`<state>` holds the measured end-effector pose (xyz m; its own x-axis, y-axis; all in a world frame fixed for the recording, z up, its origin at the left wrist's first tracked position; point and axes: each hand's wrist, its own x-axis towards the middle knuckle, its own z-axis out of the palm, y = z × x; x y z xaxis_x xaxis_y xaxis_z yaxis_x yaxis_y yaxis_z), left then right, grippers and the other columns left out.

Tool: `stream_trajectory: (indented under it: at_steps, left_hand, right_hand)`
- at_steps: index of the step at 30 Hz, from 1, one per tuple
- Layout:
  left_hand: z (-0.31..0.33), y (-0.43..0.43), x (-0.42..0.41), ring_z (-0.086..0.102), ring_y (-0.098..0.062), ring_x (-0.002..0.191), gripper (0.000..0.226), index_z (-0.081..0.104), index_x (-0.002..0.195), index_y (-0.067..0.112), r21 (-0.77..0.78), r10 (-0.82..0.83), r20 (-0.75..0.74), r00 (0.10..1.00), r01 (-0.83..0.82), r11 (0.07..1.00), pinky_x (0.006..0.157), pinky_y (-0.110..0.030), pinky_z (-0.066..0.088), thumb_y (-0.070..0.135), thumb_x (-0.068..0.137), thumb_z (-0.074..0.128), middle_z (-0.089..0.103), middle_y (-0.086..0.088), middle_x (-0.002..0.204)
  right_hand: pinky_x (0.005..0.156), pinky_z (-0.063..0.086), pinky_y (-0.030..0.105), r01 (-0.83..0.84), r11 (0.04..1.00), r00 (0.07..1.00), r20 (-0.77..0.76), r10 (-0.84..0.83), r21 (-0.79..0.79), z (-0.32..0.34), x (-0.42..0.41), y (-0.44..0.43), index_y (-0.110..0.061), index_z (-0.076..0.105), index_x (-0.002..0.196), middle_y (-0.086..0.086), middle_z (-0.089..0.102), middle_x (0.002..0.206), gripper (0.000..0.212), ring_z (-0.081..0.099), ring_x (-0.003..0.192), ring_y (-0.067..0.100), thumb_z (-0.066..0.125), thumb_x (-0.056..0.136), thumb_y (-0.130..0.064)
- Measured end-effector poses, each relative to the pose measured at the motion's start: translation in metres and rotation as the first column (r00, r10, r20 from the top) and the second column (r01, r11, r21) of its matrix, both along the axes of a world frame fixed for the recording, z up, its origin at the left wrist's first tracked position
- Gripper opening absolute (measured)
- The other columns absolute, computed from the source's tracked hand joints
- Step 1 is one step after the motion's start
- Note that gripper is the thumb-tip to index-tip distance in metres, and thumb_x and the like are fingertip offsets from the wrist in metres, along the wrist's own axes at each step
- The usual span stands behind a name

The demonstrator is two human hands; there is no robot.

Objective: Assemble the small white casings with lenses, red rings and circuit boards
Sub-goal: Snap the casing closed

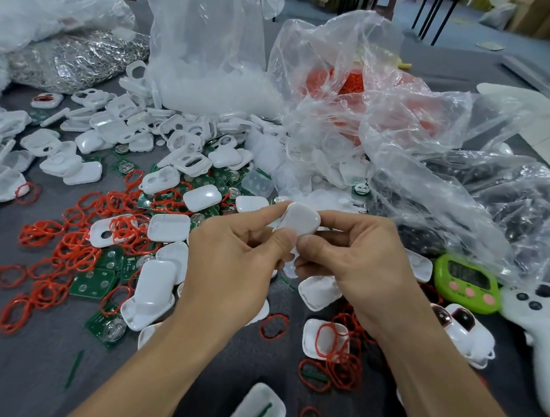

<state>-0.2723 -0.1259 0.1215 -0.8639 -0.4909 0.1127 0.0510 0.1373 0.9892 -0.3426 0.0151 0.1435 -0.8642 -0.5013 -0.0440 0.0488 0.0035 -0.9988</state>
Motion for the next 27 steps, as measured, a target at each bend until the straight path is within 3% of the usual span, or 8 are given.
stream_trajectory:
  at_steps: [8, 11, 14, 17, 19, 23, 27]
  left_hand:
    - [0.004, 0.001, 0.000, 0.074, -0.032, 0.070, 0.028, 0.079, 0.112, 0.034, -0.030, 0.049, -0.003, 0.999, -0.049, 0.998, 0.071, -0.052, 0.063, 0.018, 0.089, 0.079, 0.077, 0.000, 0.070]
    - [0.005, 0.005, -0.001, 0.074, -0.022, 0.065, 0.025, 0.080, 0.104, 0.036, -0.021, 0.092, -0.034, 0.995, -0.093, 0.995, 0.069, -0.046, 0.063, 0.018, 0.087, 0.081, 0.075, 0.002, 0.066]
    - [0.005, 0.003, -0.003, 0.076, -0.017, 0.064, 0.005, 0.080, 0.085, 0.029, 0.007, 0.089, -0.001, 0.996, -0.089, 0.996, 0.067, -0.044, 0.065, 0.024, 0.085, 0.083, 0.077, 0.004, 0.068]
    - [0.003, -0.007, -0.004, 0.067, -0.010, 0.052, 0.034, 0.074, 0.065, 0.024, -0.243, -0.041, 0.112, 0.993, 0.067, 0.968, 0.058, -0.032, 0.058, 0.042, 0.094, 0.071, 0.071, 0.007, 0.057]
    - [0.003, -0.007, -0.002, 0.056, -0.008, 0.043, 0.054, 0.064, 0.054, 0.015, -0.303, -0.141, 0.145, 0.979, 0.180, 0.936, 0.050, -0.025, 0.046, 0.048, 0.097, 0.061, 0.062, 0.006, 0.047]
    - [0.003, -0.009, -0.003, 0.031, -0.008, 0.044, 0.053, 0.051, 0.054, 0.006, -0.301, -0.140, 0.077, 0.987, 0.157, 0.940, 0.045, -0.022, 0.026, 0.041, 0.093, 0.058, 0.037, 0.004, 0.043]
    - [0.001, -0.009, -0.003, 0.032, -0.011, 0.047, 0.050, 0.053, 0.057, 0.003, -0.279, -0.126, 0.043, 0.991, 0.132, 0.951, 0.048, -0.030, 0.028, 0.039, 0.091, 0.058, 0.042, -0.012, 0.050]
  right_hand:
    - [0.055, 0.057, 0.023, 0.014, 1.000, 1.000, 0.022, -0.013, -0.028, -0.001, 0.000, -0.003, -0.010, 0.080, 0.096, 0.014, 0.078, 0.075, 0.021, 0.071, 0.055, 0.017, 0.073, 0.086, 0.009]
    - [0.057, 0.058, 0.025, 0.034, 0.997, 0.997, 0.070, -0.029, -0.067, -0.001, -0.003, -0.002, -0.006, 0.079, 0.100, 0.015, 0.077, 0.076, 0.018, 0.072, 0.058, 0.019, 0.077, 0.084, 0.003]
    - [0.057, 0.058, 0.025, 0.050, 0.996, 0.995, 0.089, -0.043, -0.079, -0.001, -0.005, -0.001, -0.005, 0.079, 0.100, 0.015, 0.077, 0.076, 0.018, 0.071, 0.057, 0.020, 0.076, 0.084, 0.004]
    - [0.057, 0.058, 0.026, 0.026, 0.999, 0.997, 0.078, -0.023, -0.032, -0.001, -0.006, 0.002, -0.010, 0.080, 0.095, 0.014, 0.076, 0.075, 0.019, 0.068, 0.057, 0.022, 0.072, 0.088, 0.006]
    - [0.056, 0.057, 0.026, -0.013, 1.000, 0.994, 0.109, 0.013, -0.002, -0.001, -0.007, 0.004, -0.008, 0.079, 0.096, 0.015, 0.075, 0.074, 0.017, 0.067, 0.057, 0.025, 0.070, 0.090, 0.005]
    - [0.051, 0.055, 0.030, -0.141, 0.990, 0.980, 0.146, 0.138, 0.007, 0.000, -0.005, 0.002, -0.006, 0.070, 0.108, 0.018, 0.070, 0.074, 0.012, 0.064, 0.056, 0.027, 0.060, 0.102, -0.005]
    - [0.045, 0.048, 0.029, -0.123, 0.992, 0.987, 0.107, 0.122, 0.009, -0.003, -0.001, -0.002, -0.007, 0.067, 0.107, 0.017, 0.067, 0.067, 0.013, 0.059, 0.050, 0.024, 0.056, 0.103, -0.002]
